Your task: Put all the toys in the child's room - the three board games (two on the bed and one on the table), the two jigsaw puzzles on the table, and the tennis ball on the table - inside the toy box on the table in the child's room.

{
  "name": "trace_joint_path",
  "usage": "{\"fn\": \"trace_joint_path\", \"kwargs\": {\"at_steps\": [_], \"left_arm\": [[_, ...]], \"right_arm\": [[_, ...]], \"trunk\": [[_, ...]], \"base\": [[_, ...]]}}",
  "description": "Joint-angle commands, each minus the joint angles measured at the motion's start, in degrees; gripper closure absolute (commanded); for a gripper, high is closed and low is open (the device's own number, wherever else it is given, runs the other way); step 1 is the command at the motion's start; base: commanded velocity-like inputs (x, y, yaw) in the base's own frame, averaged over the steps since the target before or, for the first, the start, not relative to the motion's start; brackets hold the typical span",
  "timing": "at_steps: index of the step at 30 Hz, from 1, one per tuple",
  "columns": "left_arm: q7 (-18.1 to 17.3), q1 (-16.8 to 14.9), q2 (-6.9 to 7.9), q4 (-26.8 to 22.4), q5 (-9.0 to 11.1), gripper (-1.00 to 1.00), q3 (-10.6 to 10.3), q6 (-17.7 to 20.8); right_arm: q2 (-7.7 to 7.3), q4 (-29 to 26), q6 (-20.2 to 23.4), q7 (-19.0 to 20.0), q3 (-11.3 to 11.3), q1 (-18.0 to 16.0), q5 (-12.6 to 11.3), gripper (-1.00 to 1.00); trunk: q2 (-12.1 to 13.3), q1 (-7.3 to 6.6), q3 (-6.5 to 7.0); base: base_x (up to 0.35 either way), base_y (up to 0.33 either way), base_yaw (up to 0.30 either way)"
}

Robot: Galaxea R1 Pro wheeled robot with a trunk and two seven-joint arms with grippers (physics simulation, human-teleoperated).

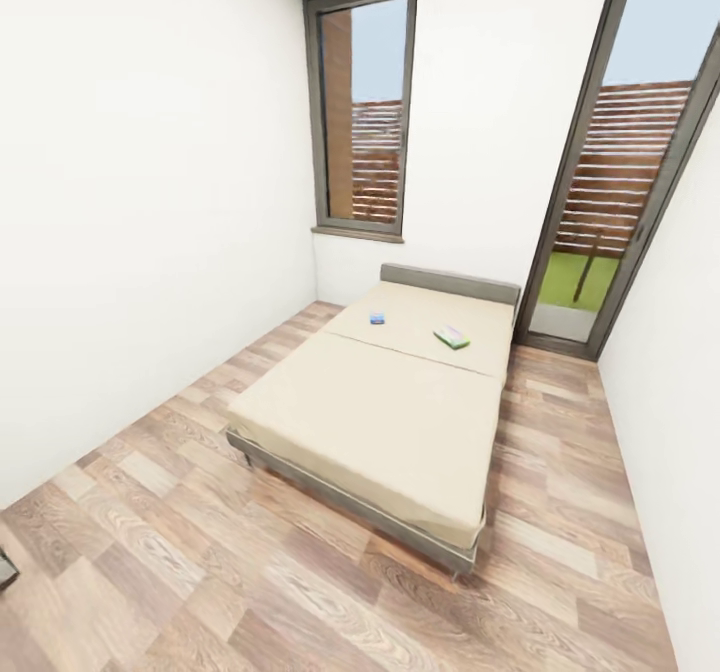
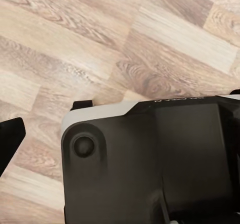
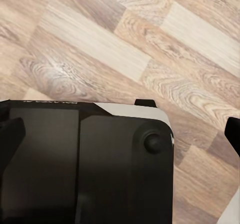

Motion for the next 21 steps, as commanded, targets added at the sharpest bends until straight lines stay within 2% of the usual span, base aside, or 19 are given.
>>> {"fn": "trace_joint_path", "kwargs": {"at_steps": [1, 21], "left_arm": [[-0.02, -0.07, 0.0, 0.08, -0.11, -1.0, -0.13, -0.23], [0.01, -0.07, 0.07, 0.08, -0.14, -1.0, -0.04, -0.27]], "right_arm": [[0.0, 0.03, 0.01, -0.49, 0.44, -0.04, 0.23, -1.0], [0.0, 0.03, 0.01, -0.49, 0.44, -0.04, 0.23, -1.0]], "trunk": [[-0.12, 0.03, -0.12], [-0.12, 0.03, -0.12]], "base": [[0.0, 0.0, 0.292], [0.0, 0.0, 0.292]]}}
